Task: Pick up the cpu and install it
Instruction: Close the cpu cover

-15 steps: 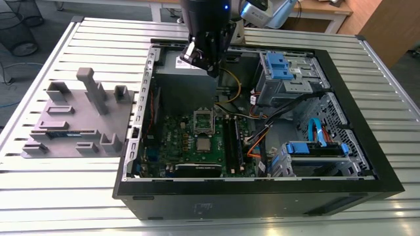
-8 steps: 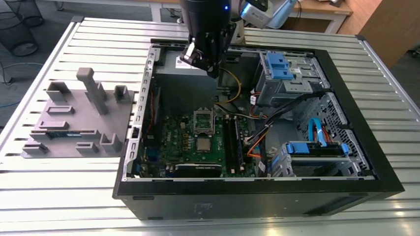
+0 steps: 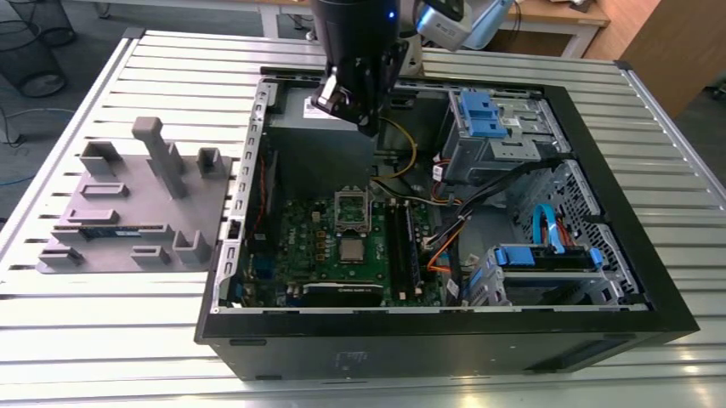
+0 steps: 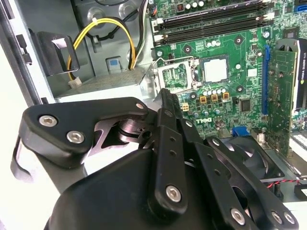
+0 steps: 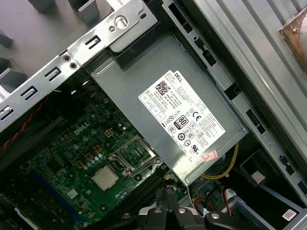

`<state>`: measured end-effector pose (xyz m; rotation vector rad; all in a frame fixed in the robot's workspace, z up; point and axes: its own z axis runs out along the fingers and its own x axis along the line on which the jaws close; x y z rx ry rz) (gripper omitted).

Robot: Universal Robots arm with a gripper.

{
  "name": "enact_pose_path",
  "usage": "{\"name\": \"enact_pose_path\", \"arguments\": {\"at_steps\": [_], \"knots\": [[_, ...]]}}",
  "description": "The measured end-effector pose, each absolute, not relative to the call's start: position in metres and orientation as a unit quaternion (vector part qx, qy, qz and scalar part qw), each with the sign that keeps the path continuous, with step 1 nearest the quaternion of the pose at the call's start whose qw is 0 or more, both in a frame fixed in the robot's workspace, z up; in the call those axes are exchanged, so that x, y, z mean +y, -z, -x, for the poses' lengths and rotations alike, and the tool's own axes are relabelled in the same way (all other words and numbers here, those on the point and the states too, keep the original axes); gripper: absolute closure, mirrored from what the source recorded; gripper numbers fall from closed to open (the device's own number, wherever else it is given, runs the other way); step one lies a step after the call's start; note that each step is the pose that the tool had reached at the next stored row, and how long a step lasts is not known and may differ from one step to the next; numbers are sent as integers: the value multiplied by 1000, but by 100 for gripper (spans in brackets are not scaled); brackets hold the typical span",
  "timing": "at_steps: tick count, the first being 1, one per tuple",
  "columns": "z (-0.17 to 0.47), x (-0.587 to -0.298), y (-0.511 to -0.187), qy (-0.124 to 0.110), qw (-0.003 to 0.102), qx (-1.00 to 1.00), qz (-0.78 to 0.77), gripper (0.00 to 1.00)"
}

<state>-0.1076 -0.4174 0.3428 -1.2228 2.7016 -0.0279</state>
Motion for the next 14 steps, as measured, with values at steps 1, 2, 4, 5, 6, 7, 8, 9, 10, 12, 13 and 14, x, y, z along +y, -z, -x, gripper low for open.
{"name": "enact_pose_path", "arguments": {"at_steps": [1,2,4,5,6,7,8,9,10,12,13,14], "knots": [[108,-418,-343,9,88,907,411,89],[108,-418,-343,9,88,907,411,89],[108,-419,-343,9,88,907,411,89],[108,-420,-343,9,88,907,411,89],[108,-420,-343,9,88,907,411,89],[108,-421,-343,9,88,907,411,89],[108,-421,-343,9,88,907,411,89],[108,-421,-343,9,88,907,411,89],[108,-421,-343,9,88,907,411,89],[108,-422,-343,9,88,907,411,89],[108,-422,-343,9,88,907,411,89],[108,-422,-343,9,88,907,411,89]]}}
